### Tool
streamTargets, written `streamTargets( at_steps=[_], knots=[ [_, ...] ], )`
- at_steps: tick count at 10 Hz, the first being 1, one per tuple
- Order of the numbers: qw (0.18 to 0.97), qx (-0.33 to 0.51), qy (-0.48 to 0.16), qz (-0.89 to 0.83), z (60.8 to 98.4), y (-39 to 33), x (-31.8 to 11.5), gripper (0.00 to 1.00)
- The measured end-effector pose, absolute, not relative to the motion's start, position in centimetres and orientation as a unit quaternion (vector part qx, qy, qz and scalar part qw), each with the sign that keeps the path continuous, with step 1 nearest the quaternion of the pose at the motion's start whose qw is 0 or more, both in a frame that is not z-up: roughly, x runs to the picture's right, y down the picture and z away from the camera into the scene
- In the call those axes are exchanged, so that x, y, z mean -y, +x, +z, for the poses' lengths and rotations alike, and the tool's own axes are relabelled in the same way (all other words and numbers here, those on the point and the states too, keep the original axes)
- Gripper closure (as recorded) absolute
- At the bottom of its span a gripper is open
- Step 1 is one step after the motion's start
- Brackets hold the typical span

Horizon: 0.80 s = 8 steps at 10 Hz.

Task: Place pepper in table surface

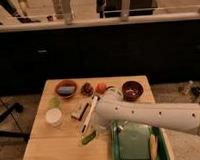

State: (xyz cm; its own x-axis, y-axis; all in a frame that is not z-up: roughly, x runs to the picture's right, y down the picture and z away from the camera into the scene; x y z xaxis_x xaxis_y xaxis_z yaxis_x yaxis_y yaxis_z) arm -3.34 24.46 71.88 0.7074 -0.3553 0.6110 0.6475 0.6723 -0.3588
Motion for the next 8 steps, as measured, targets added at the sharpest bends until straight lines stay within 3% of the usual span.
streamTargets(
  at_steps=[8],
  knots=[
    [0.867,0.269,-0.308,-0.285,73.4,-4.7,-26.0,0.95]
  ],
)
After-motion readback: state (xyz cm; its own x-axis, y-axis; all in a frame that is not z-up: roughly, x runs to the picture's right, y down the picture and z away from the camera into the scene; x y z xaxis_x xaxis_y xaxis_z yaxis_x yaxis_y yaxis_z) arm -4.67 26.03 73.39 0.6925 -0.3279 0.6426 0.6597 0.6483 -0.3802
